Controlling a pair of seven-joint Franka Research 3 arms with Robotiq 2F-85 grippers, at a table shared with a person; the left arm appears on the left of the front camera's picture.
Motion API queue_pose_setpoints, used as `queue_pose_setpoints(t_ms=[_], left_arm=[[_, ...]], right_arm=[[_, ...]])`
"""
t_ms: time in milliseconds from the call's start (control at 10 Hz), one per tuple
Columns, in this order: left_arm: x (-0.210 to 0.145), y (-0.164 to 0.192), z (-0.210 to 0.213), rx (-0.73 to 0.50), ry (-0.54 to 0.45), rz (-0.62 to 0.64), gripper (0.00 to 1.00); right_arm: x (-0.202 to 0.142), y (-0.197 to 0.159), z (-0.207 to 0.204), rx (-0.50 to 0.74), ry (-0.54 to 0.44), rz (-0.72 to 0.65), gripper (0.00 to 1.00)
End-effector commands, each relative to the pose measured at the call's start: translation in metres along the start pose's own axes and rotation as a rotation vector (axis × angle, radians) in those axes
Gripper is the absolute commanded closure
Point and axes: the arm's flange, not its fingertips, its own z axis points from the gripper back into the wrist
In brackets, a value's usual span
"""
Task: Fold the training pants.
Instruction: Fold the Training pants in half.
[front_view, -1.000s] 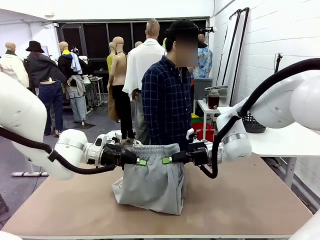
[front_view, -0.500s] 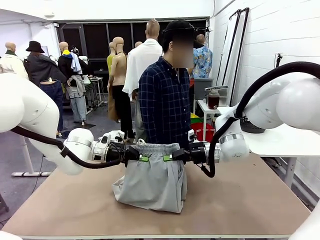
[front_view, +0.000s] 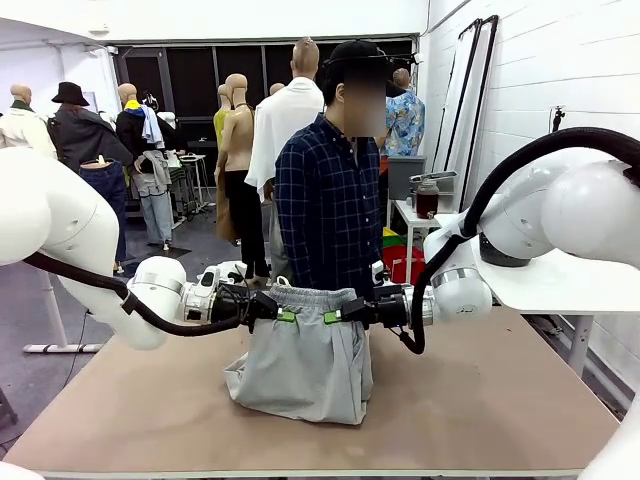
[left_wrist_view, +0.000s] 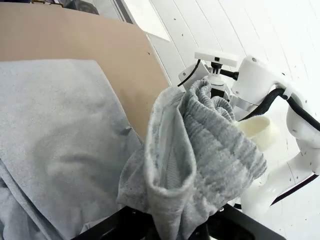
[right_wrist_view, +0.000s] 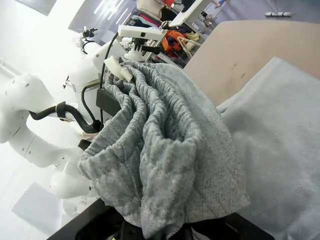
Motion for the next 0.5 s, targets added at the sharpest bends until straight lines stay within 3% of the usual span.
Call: queue_pose_setpoints(t_ms=[0,400], left_arm=[[0.002,0.000,0.002,0.008,0.001,-0.003,1.00],[0.017,-0.002,0.005,0.019,0.001,0.020,1.00]], right_arm=[[-0.001,0.000,0.002,0.012,-0.009,-0.006,1.00],[0.010,-0.010,-0.004,0.000,-0.033,-0.036,1.00]])
